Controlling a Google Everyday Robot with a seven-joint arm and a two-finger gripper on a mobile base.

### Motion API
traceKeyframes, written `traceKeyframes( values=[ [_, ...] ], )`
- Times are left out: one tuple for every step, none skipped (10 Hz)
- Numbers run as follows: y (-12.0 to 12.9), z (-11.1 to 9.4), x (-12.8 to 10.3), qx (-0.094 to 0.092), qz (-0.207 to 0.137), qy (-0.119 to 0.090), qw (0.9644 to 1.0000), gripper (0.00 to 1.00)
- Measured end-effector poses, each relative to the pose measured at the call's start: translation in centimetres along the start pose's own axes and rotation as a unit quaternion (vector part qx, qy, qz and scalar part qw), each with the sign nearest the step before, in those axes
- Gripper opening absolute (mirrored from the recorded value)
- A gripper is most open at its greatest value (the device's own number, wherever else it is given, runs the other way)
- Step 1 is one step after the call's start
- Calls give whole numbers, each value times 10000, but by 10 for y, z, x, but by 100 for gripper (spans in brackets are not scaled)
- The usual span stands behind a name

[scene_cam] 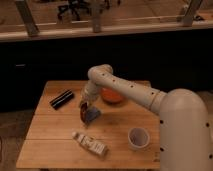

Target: Place the pepper on the white sponge

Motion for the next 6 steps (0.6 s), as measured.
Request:
traceKeyframes(
  values=[
    [3, 0, 1, 5, 44, 16, 10000, 4],
    [3, 1, 2, 13, 61, 21, 10000, 4],
    [4, 3, 2, 22, 86, 26, 10000, 4],
    [6, 3, 2, 25, 121, 38, 9999, 4],
    [9, 4, 3, 28, 179, 54, 9998, 4],
    [12, 5, 5, 30, 235, 73, 9997, 4]
  ],
)
